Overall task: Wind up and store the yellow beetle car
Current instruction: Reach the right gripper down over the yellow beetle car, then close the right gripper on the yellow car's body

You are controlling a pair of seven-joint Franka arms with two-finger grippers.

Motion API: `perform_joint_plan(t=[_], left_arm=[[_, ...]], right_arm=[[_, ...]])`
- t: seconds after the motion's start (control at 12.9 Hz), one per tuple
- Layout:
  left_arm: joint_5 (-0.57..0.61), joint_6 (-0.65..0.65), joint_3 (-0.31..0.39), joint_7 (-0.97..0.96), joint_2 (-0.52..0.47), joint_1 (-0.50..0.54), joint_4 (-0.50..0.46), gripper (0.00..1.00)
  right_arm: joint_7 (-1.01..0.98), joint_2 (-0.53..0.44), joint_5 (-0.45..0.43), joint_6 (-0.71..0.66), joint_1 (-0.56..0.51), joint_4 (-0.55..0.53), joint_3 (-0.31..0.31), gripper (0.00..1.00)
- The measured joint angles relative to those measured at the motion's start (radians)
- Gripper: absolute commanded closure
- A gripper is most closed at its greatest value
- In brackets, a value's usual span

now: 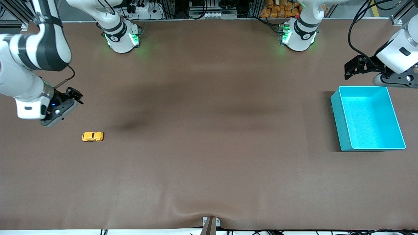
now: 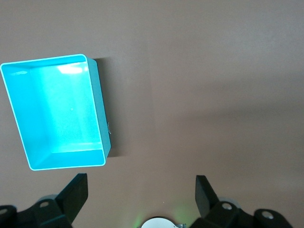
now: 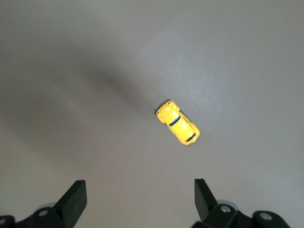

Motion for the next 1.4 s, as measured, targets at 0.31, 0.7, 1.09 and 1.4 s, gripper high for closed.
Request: perform_joint_plan(t=[0.31, 0.7, 1.09, 1.4], left_arm=[[0.0, 0.0, 0.0, 0.0, 0.0, 0.0, -0.001, 0.0], [0.0, 0.0, 0.001, 0.0, 0.0, 0.0, -0.003, 0.0], [0.0, -0.004, 0.005, 0.0, 0.0, 0.001, -0.006, 0.0], [0.0, -0.005, 0.008, 0.0, 0.0, 0.001, -0.007, 0.0]], right_arm=[[-0.294, 0.106, -0.006, 0.109, -0.011, -0.009, -0.007, 0.0], [-0.502, 0.224, -0.006, 0.229, 0.003, -0.002, 0.001, 0.08], [-0.715, 0.284, -0.007, 0.273, 0.002, -0.002, -0.003, 0.13], [-0.774, 0.319, -0.007, 0.295, -0.052, -0.004, -0.009, 0.13]])
